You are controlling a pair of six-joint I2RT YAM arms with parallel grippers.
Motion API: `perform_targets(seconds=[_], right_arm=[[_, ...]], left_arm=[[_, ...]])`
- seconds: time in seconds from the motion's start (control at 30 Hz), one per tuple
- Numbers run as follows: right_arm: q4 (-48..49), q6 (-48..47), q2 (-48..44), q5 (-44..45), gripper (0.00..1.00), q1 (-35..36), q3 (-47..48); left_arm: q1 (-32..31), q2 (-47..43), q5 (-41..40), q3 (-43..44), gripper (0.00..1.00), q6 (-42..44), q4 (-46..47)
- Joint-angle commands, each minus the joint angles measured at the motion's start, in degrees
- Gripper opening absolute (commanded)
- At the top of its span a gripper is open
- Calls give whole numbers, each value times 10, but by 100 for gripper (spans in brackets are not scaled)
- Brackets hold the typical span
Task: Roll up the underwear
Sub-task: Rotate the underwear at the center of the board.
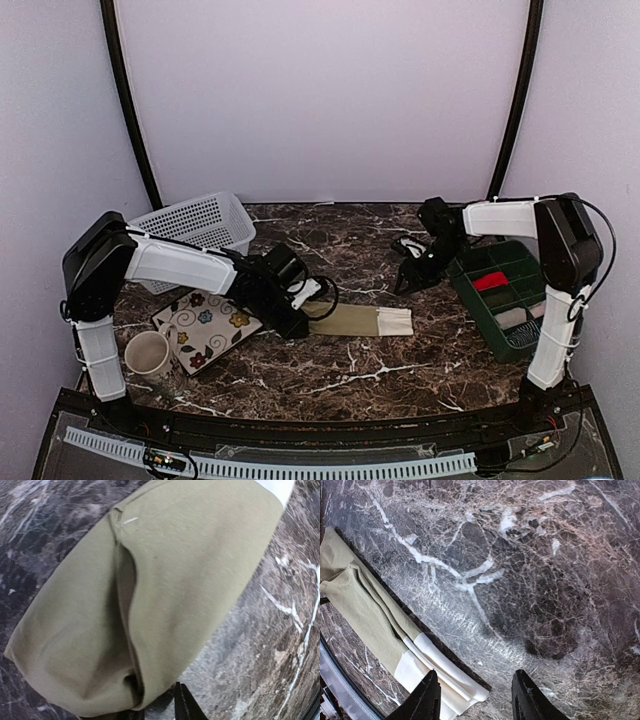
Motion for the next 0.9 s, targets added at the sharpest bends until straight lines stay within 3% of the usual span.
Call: perform_targets(seconds=[0.0, 0.53, 0.73, 0.87], right_arm=[[0, 14, -31, -15, 48, -11, -10], [97, 142, -54, -138, 46, -2, -116], [97, 148, -44, -127, 49, 25, -132], [108, 156, -37, -118, 47, 43, -145]], left_arm=[[38, 27, -49, 27, 24, -7, -35], [112, 142, -44, 202, 28, 49, -69], [112, 84, -29, 160, 41, 50, -65], [112, 44, -26, 135, 42, 49, -56]])
